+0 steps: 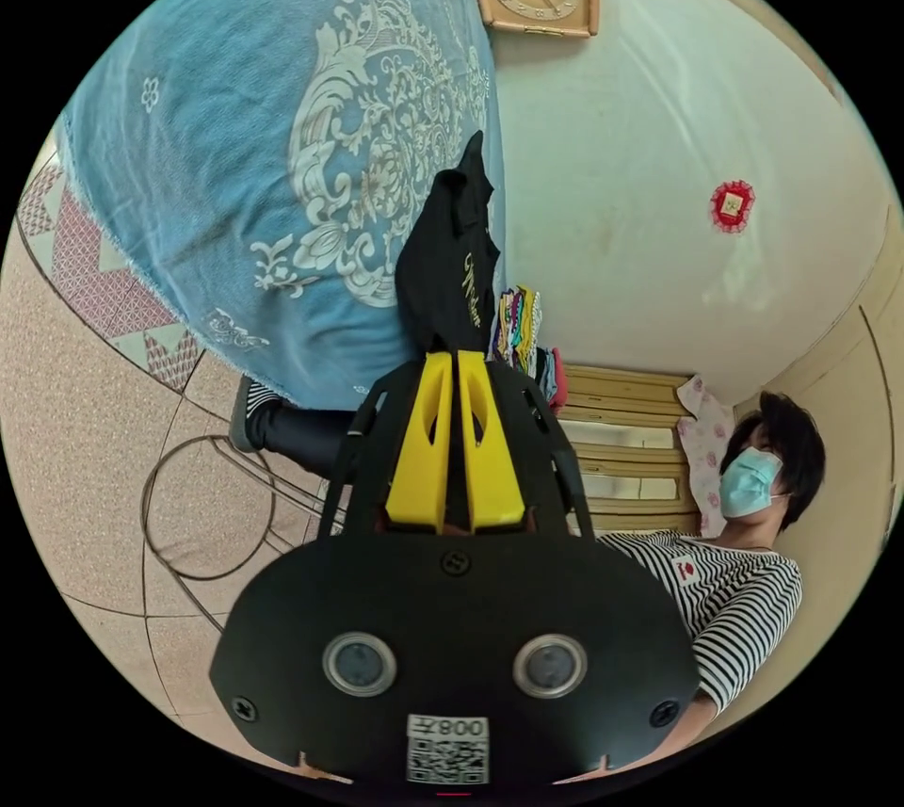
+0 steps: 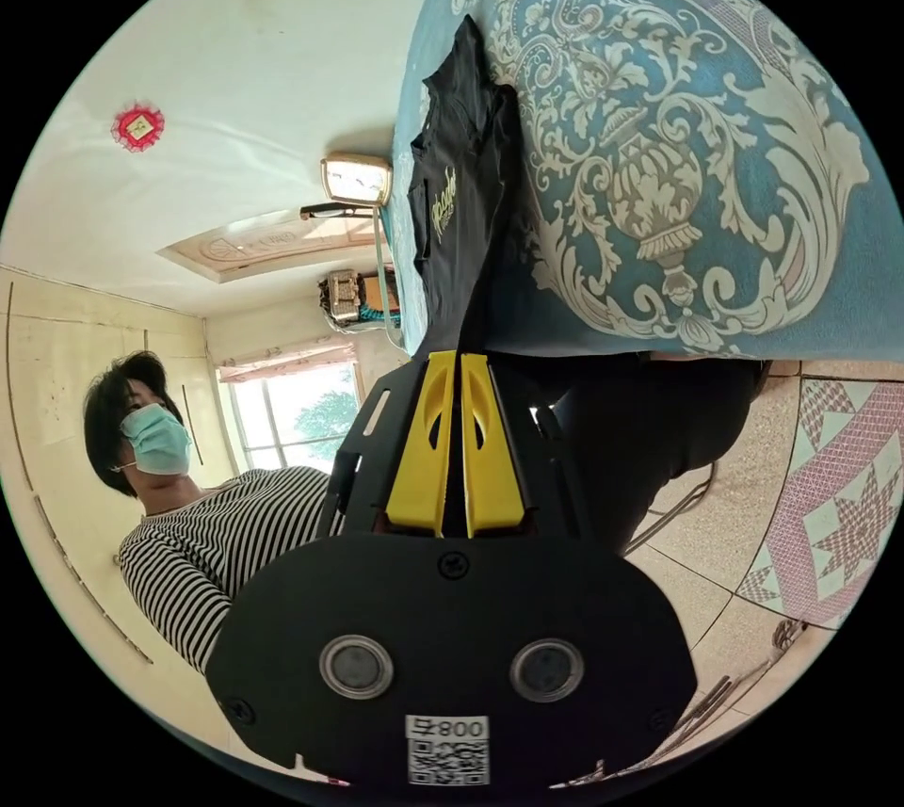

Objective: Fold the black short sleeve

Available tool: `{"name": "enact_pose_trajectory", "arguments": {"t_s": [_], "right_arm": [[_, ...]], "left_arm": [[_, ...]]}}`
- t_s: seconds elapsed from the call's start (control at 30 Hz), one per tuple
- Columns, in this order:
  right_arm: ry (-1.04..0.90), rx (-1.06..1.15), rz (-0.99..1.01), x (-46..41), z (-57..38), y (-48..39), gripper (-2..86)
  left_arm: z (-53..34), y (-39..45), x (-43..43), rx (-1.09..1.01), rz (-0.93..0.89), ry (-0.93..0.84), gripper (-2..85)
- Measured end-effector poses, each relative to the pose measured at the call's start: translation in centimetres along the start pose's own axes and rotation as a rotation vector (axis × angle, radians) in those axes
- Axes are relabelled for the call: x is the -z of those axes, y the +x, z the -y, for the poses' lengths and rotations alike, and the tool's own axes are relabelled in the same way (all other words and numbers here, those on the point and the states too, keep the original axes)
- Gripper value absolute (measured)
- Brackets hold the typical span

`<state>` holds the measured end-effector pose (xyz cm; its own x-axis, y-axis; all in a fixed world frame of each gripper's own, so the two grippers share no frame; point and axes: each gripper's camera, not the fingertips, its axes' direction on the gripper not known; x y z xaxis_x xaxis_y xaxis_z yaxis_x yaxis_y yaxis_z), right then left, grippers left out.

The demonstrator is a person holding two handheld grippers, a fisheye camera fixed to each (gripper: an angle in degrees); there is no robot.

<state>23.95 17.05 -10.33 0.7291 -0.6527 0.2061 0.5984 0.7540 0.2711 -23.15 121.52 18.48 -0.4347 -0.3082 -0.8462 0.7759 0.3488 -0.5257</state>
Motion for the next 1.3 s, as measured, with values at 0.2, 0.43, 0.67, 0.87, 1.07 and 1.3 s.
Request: {"name": "enact_pose_trajectory", "arguments": {"t_s": [0.2,0.43,0.67,0.87,1.07,1.3], "right_arm": [[0.001,-0.062,-0.015,-0.6,-0.1,0.4,0.5],[0.041,-0.096,-0.071,-0.9,-0.7,-1.0,0.5],[0.058,-0.133,-0.156,-1.9,-0.6,-2.9,0.6],[0.072,-0.135,-0.217,-2.1,-0.4,-5.4,0.5],[0.11,-0.123,-0.216,-2.0,-0.2,-6.9,0.5],[0.137,-0.103,-0.197,-0.8,-0.1,-7.6,0.6]], "left_arm": [[1.3,1.0,-0.9,0.018,0.05,-0.068,1.6],[2.6,1.1,0.2,-0.054,0.133,-0.173,4.0],[3.5,-3.3,1.2,-0.049,0.05,-0.177,8.8],[4.6,-7.8,-0.6,0.017,0.021,-0.179,11.1],[6.2,-8.2,-2.7,0.019,-0.111,-0.188,7.1],[6.8,-4.6,-0.9,-0.037,-0.145,-0.153,3.3]]}}
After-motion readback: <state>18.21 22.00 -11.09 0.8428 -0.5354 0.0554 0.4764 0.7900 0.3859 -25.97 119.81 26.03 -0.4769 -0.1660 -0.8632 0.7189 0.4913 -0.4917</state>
